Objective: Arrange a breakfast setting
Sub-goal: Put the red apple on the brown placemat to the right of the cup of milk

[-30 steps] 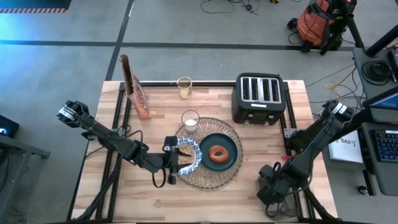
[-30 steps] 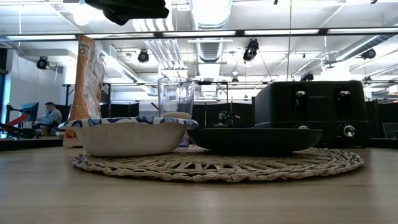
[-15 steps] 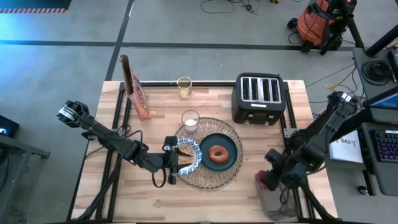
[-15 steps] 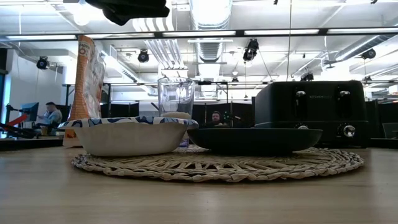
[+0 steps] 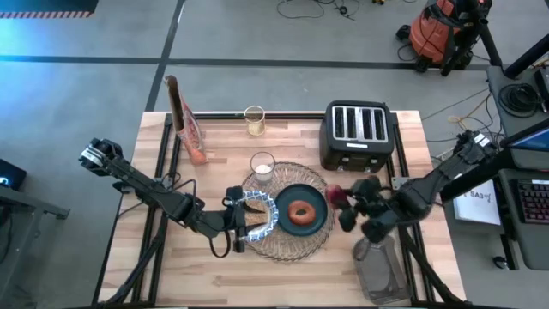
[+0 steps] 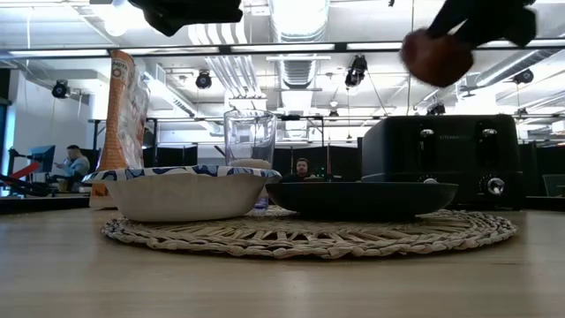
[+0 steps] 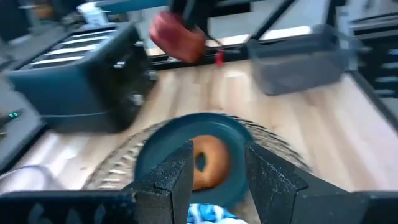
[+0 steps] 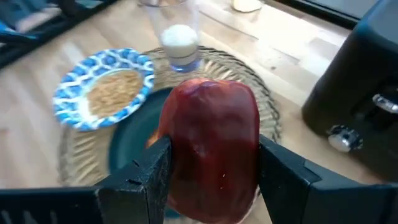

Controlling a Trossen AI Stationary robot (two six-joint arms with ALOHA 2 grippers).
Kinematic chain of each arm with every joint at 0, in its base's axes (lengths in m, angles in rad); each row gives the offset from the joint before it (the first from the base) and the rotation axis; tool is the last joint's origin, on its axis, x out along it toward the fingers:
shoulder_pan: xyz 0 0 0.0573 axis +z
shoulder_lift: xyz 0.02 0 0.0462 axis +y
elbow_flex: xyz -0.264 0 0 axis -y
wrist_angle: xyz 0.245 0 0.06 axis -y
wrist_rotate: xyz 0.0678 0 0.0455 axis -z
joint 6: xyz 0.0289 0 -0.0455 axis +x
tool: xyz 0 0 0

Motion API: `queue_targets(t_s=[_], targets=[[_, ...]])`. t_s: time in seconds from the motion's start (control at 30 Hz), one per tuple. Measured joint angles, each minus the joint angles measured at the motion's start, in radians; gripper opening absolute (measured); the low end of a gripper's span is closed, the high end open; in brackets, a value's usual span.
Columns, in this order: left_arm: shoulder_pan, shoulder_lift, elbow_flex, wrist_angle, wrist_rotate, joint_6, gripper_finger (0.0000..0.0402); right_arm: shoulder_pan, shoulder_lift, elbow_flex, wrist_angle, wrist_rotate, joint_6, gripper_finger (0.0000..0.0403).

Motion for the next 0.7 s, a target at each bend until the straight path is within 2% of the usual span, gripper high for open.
queue_targets(t_s=[0.17, 0.33, 0.47, 0.57, 0.7], targets=[[0.0, 0.0, 0.0, -0.001, -0.083, -0.019, 0.0123, -0.127, 0.057, 0.0, 0.082, -0.076, -0.16, 0.0185], [0.0, -0.002, 0.0, -0.002, -0.095, -0.024, 0.0123, -0.244, 0.107, 0.0, 0.189, -0.173, -0.374, 0.0185], [0.0, -0.019, 0.0, 0.0, -0.098, -0.024, 0.0123, -0.331, 0.133, 0.0, 0.27, -0.211, -0.507, 0.0185], [0.0, -0.034, 0.0, 0.001, -0.126, -0.026, 0.0123, -0.396, 0.144, 0.0, 0.33, -0.215, -0.493, 0.0185], [0.0, -0.049, 0.0, 0.002, -0.174, -0.027, 0.0123, -0.48, 0.158, 0.0, 0.398, -0.215, -0.319, 0.0185]])
